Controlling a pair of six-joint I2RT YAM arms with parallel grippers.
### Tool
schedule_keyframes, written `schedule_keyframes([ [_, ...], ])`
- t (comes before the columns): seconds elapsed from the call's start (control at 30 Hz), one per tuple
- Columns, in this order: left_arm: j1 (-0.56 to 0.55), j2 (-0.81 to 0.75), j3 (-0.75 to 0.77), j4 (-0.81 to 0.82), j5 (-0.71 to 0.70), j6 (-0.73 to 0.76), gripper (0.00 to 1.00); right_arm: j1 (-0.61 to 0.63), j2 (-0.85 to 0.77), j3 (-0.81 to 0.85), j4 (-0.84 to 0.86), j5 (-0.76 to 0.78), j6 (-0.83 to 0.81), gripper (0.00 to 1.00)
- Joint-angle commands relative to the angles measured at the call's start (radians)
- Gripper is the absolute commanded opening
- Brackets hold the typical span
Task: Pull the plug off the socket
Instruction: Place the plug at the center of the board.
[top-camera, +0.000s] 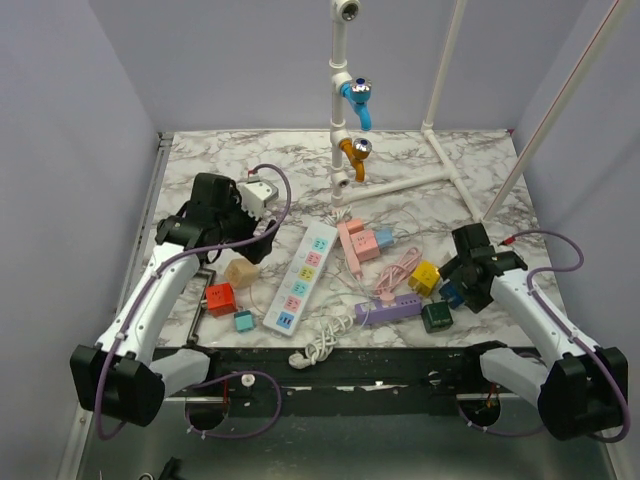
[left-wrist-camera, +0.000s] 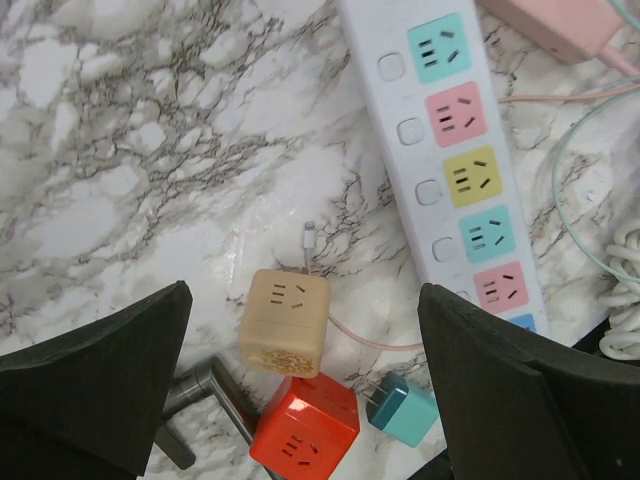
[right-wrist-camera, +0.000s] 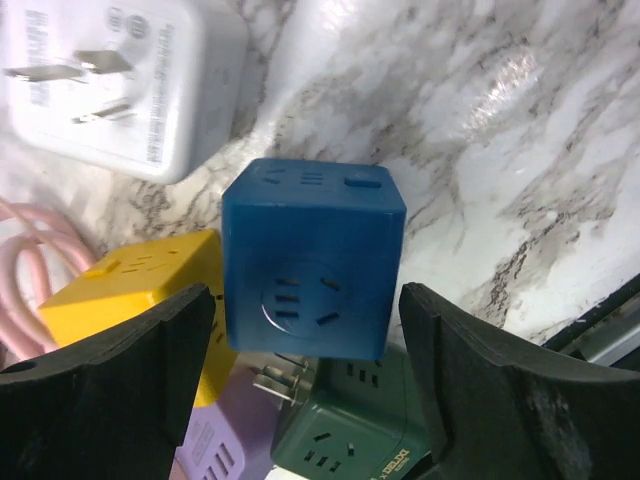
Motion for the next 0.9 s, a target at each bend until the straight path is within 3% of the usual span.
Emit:
schedule_keyframes([
  [0.0,-0.051,-0.093,-0.027,-0.018,0.074,0.095,0.98,-0.006,-0.024,0.084,0.022,-0.008,-0.051,0.85],
  [0.2,-0.14,-0.177,-0.087,-0.022,0.077,0.175,0.99,-0.006,-0.055,0.191,0.024,-0.022,-0.133,0.93],
  [0.33,-0.177,-0.19,-0.143,0.073,0.087,0.12,0.99,-0.006,-0.071,0.234,0.093,-0.075,-0.179,0.95],
  [0.63,-0.248,-0.021,-0.204,0.305,0.031,-0.102,0.99,-0.006,-0.016,0.17,0.392,-0.295,-0.174,0.97],
  [0.87,-0.292,0.178,-0.133,0.287,0.061,-0.171,0.99,-0.004,0.048,0.174,0.505,-0.333,-0.203,0.98],
])
